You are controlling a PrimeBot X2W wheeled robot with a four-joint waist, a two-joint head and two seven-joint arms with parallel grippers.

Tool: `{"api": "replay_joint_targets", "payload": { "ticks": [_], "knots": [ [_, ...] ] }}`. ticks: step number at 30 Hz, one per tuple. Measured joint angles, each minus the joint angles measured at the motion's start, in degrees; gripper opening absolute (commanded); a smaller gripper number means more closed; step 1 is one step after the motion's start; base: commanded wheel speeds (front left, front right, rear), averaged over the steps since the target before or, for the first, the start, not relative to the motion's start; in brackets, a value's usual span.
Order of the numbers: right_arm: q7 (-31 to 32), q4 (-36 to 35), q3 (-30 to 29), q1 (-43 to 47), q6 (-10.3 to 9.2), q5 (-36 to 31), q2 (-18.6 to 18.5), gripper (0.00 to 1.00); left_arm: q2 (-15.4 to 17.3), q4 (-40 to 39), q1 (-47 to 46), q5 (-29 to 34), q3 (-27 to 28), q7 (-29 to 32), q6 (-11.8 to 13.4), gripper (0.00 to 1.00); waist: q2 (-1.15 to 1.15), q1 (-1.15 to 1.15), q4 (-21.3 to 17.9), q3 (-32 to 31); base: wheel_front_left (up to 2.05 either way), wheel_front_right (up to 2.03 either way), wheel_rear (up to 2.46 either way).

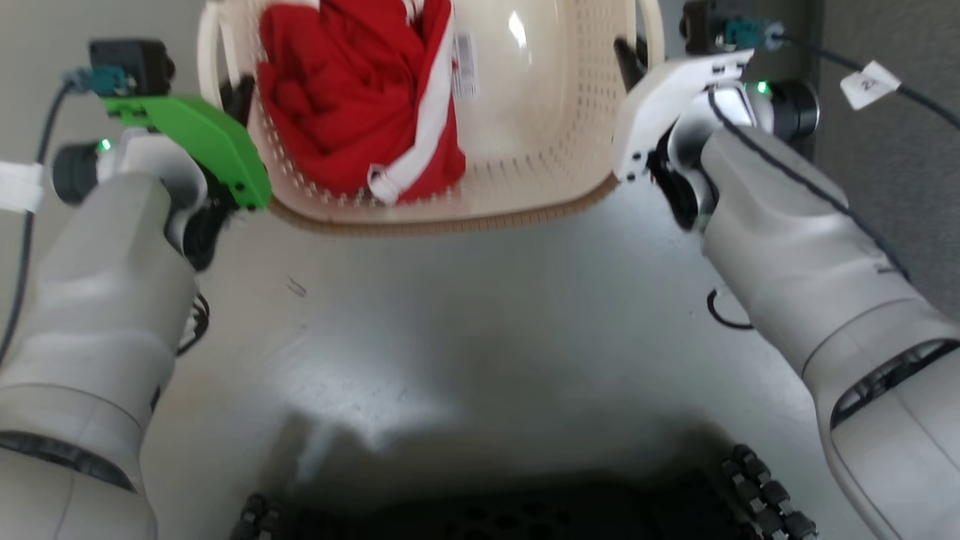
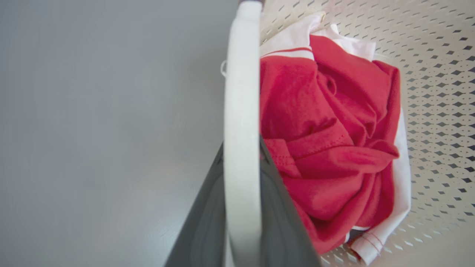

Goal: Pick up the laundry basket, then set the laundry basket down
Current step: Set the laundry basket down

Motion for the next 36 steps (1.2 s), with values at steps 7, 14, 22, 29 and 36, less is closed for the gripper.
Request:
{"api": "replay_joint_targets", "payload": {
  "ticks": [7,14,22,29,36],
  "knots": [
    [-2.33,0.18,-0.54,-2.11,-0.14,-0.29,-0.12,0.0,0.25,0.05,-1.91,0.75,-0.19,-3.04,-0.04,0.0,0.0,0.0,0.15,5.13,0.0,0.0,0.0],
    [-3.31,0.75,-0.92,-3.02,-0.16,-0.27,-0.01,0.0,0.23,0.16,-3.05,0.74,-0.34,-4.2,-0.05,0.0,0.0,-0.01,0.2,7.67,0.0,0.0,0.0],
    [-4.57,0.92,-0.93,-3.22,-0.14,-0.27,0.05,0.0,0.52,0.02,-3.13,0.73,-0.74,-5.24,-0.36,0.0,0.0,-0.02,0.01,8.36,0.0,0.0,0.0],
    [-4.64,1.42,-0.8,-3.39,-0.04,-0.15,0.21,0.0,0.51,0.01,-3.18,0.21,-1.27,-5.15,-0.36,0.0,0.0,-0.02,0.0,8.22,0.0,0.0,0.0],
    [-4.55,1.88,-0.45,-3.47,2.16,0.1,0.03,0.85,0.45,-0.14,-3.31,-0.56,-1.81,-3.09,-0.35,0.47,0.0,-0.02,0.07,7.83,0.0,0.0,0.0]
  ]
}}
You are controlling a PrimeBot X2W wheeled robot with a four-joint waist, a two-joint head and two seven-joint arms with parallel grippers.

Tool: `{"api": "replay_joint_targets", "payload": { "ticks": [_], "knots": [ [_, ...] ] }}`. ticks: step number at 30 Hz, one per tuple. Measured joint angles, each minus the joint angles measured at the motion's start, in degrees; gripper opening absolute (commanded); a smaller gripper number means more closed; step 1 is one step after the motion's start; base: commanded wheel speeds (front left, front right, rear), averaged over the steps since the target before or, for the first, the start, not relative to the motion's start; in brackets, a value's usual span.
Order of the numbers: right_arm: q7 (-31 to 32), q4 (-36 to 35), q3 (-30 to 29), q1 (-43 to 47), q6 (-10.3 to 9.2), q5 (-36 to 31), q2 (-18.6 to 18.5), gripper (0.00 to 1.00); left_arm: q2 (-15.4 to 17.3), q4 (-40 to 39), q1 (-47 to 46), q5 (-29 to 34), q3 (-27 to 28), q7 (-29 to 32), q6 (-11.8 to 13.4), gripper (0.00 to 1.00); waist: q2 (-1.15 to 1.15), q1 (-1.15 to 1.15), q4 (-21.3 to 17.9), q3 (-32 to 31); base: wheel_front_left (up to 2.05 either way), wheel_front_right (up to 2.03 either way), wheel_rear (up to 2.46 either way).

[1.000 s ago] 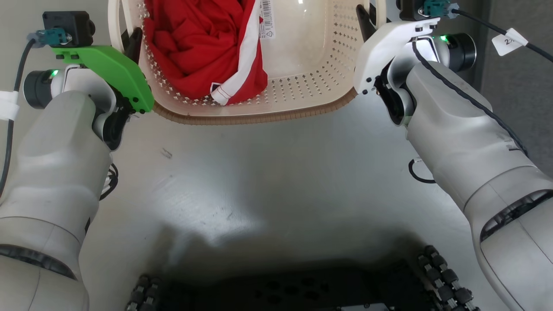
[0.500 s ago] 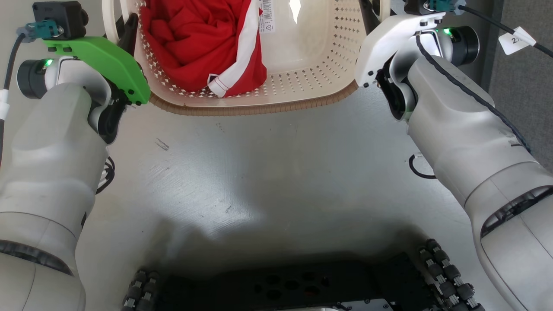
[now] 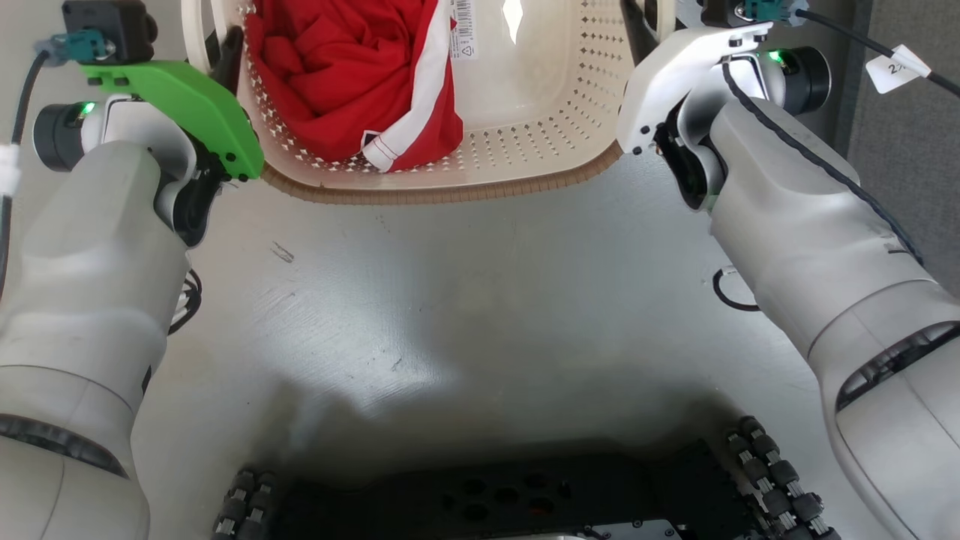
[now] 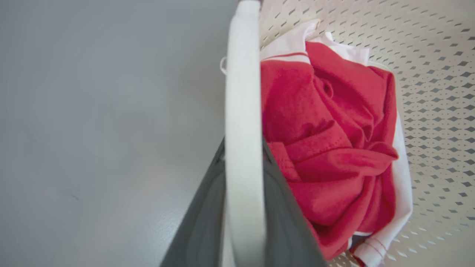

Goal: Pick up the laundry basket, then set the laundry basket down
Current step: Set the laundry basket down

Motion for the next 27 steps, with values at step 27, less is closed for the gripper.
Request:
{"api": "replay_joint_targets", "payload": {
  "ticks": [27],
  "knots": [
    [-2.35,-1.94,-0.43,4.09,5.27,2.37,-2.69,1.0,1.57,0.19,4.03,-0.51,-1.59,-6.46,0.11,1.0,0.0,0.0,0.46,-9.03,0.0,0.0,0.0]
  ]
}}
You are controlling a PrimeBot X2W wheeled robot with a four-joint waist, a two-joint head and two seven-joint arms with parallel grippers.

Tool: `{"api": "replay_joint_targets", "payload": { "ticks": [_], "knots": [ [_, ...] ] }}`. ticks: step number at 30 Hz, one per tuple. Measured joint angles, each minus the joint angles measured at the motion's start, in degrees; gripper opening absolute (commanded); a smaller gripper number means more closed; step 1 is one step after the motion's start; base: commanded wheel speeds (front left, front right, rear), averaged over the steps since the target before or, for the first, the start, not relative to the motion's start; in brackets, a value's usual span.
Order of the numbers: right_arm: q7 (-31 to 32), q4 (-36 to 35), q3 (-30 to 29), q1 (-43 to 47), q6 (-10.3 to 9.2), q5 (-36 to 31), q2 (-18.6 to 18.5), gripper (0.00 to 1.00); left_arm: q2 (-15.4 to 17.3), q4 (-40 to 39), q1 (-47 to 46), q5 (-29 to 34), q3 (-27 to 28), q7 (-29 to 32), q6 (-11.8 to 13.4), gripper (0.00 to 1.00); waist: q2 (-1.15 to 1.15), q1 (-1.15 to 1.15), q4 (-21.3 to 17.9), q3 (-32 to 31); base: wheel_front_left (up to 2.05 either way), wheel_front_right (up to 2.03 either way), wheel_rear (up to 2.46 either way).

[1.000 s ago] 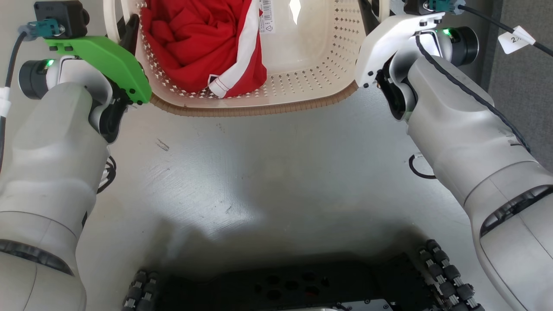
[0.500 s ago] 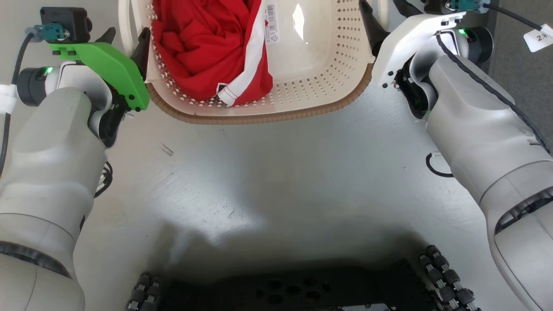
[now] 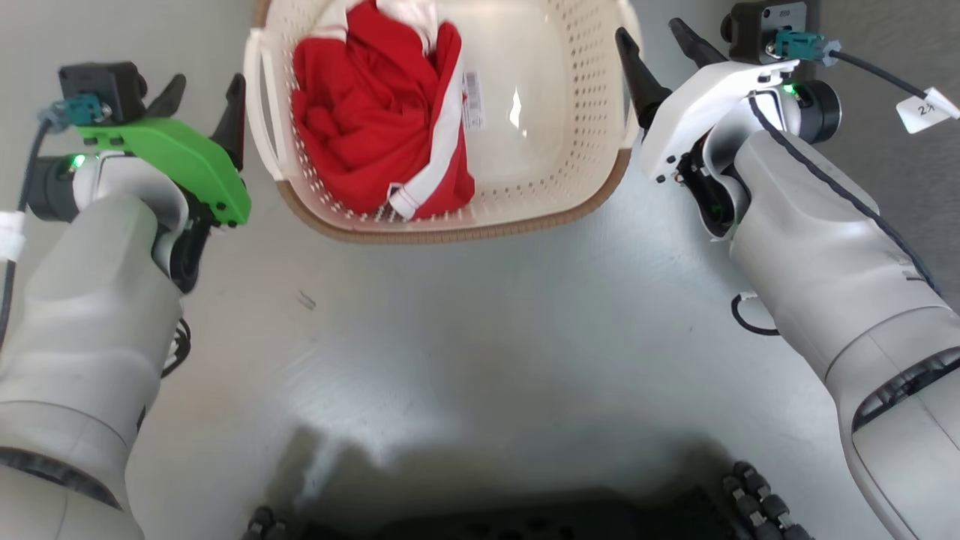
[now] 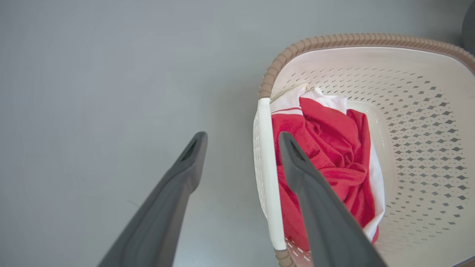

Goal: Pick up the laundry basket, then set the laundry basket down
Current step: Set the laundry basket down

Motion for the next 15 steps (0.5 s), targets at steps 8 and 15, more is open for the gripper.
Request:
{"api": "replay_joint_targets", "payload": {
  "ticks": [8,15],
  "knots": [
    [-0.18,-8.65,-4.15,2.22,-2.42,-1.1,-0.12,1.0,0.04,-1.57,2.89,1.58,-0.04,-0.49,0.0,1.0,0.0,0.0,-0.28,-6.05,0.0,0.0,0.0],
    [-0.18,-17.73,-9.05,6.06,-5.71,-4.21,-2.3,1.0,2.53,-8.56,3.14,5.12,4.1,-0.48,3.1,1.0,0.0,0.0,-0.58,-11.65,0.0,0.0,0.0]
  ]
}}
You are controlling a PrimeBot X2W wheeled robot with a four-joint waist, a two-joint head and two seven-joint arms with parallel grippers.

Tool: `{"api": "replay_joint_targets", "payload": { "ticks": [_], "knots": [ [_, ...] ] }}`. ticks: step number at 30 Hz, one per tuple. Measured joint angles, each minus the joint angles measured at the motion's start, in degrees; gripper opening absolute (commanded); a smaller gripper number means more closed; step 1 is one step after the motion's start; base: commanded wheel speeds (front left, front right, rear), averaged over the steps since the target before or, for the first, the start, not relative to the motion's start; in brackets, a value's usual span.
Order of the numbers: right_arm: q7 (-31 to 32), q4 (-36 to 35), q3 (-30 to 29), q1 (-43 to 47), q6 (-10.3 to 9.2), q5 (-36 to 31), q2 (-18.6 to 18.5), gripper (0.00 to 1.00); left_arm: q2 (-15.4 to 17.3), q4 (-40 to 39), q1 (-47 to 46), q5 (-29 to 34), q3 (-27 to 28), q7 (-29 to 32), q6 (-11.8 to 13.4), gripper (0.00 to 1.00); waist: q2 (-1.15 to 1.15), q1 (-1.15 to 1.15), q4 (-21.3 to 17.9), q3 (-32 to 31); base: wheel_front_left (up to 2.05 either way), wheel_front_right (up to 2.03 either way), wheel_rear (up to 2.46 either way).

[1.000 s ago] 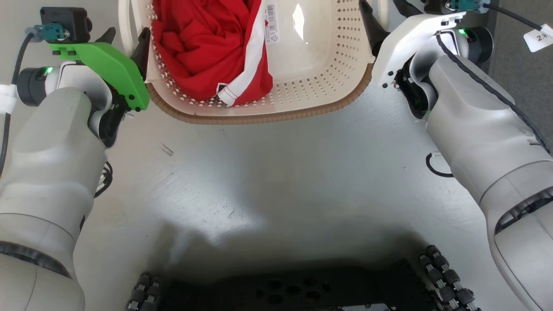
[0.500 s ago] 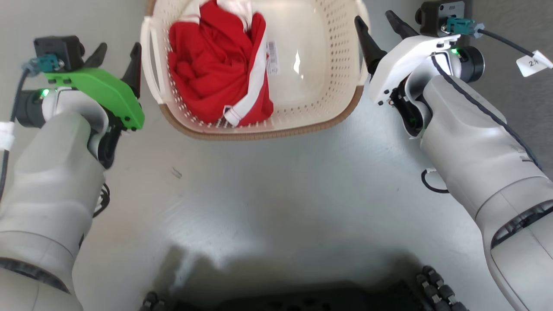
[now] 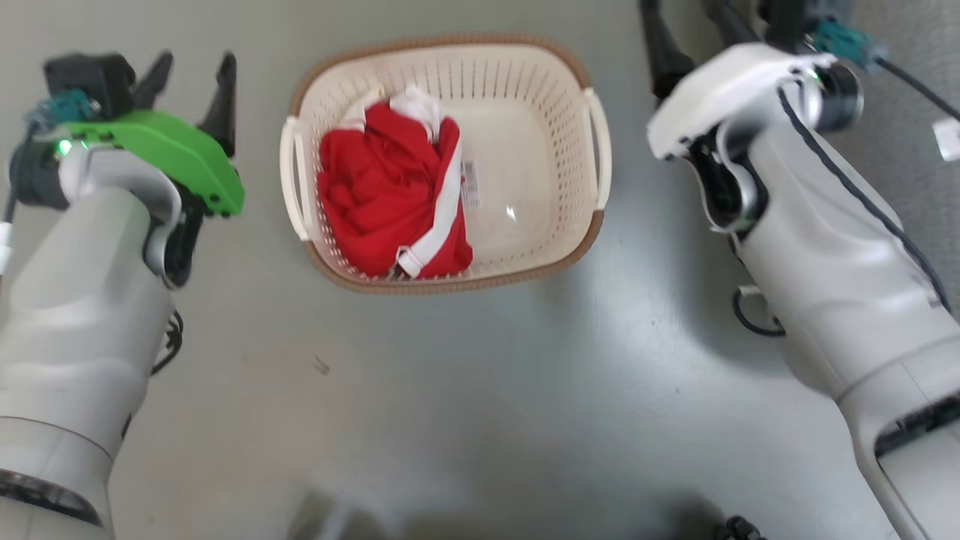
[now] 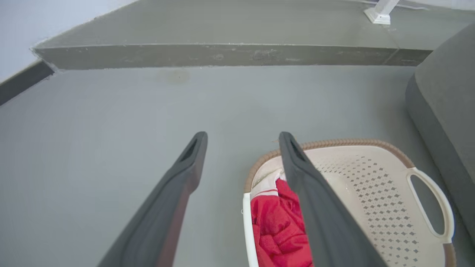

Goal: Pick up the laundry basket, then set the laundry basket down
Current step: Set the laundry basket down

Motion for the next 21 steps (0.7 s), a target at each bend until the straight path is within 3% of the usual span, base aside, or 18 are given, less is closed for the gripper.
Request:
{"api": "replay_joint_targets", "payload": {
  "ticks": [4,12,21],
  "knots": [
    [0.0,-4.24,-3.0,4.13,-1.92,-2.22,-1.58,1.0,1.04,-5.24,0.18,2.23,2.99,0.0,1.74,1.0,0.0,0.0,-0.08,-3.28,0.0,0.0,0.0],
    [0.0,-13.14,-7.64,11.87,-3.74,-7.08,-3.26,1.0,2.85,-15.19,6.71,7.51,8.54,0.0,5.31,1.0,0.0,0.0,-0.08,-9.87,0.0,0.0,0.0],
    [0.0,-21.94,-12.04,23.02,-4.5,-12.54,-4.13,1.0,3.3,-25.65,18.91,12.63,12.27,0.0,9.29,1.0,0.0,0.0,-0.18,-18.13,0.0,0.0,0.0]
  ]
}}
